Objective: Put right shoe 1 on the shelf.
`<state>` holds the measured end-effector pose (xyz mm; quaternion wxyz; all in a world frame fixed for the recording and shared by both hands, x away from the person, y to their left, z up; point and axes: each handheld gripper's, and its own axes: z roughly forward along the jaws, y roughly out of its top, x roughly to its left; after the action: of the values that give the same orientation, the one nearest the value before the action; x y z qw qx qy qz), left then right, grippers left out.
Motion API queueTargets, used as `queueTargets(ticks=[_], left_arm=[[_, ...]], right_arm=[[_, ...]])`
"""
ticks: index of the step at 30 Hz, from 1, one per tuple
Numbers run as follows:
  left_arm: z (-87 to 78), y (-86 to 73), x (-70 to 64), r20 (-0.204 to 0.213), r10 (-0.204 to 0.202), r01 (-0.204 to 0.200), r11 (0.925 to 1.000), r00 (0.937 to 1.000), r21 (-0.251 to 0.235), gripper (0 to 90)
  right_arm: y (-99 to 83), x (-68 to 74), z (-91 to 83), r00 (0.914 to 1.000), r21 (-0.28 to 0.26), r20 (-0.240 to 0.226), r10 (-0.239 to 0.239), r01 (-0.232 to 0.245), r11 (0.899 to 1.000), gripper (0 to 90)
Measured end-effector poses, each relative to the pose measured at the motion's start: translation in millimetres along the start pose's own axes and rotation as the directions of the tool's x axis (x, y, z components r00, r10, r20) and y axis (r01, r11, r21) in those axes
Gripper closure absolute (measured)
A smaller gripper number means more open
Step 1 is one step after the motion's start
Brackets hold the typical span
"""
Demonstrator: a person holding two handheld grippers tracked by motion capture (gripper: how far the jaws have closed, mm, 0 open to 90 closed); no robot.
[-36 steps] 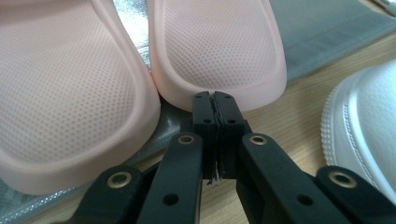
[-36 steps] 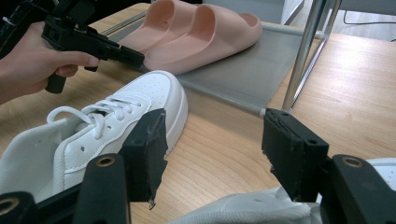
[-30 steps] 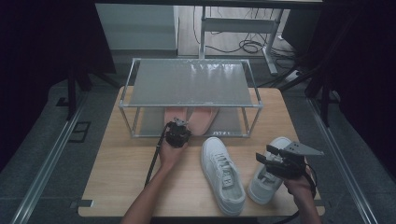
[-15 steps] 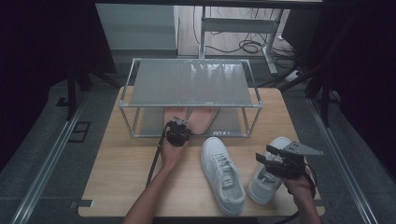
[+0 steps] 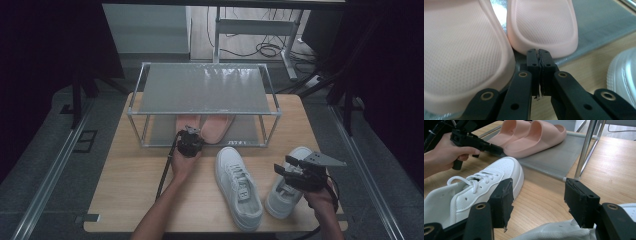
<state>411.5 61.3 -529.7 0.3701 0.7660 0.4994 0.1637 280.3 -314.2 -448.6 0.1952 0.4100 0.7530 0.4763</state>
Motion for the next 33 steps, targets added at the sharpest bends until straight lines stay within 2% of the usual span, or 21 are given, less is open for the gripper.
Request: queueTargets(ticks=[8,13,17,25,33], left_arm=[[-29.5,-22.0,5.2,0.006,0.023,-0.022,0.9995,0.9997,-0.023,87.3],[-56.5,-40.5,12.8,0.034,0.032,-0.03,0.9988,0.9989,-0.039,87.1],[-71.5,-52.4,16.9,0.044,0.034,-0.033,0.9987,0.9984,-0.038,86.6],[-96.4,-75.8,22.2,0.053,0.038,-0.037,0.9988,0.9979,-0.032,86.0],[-116.6,-92.7,25.5,0.05,0.043,-0.042,0.9987,0.9978,-0.029,85.9]], right_arm=[[0.1,-1.6,-1.7,1.0,-0.001,0.003,0.003,-0.003,1.0,40.9],[0.1,-0.2,-0.4,1.0,0.0,0.001,-0.001,0.001,1.0,40.8],[0.0,0.7,0.3,1.0,0.002,0.002,0.001,-0.001,1.0,40.8],[-0.4,2.0,1.4,1.0,0.007,0.001,-0.001,0.001,1.0,40.8],[-0.7,2.6,2.1,1.0,0.008,0.001,-0.003,0.003,1.0,40.8]])
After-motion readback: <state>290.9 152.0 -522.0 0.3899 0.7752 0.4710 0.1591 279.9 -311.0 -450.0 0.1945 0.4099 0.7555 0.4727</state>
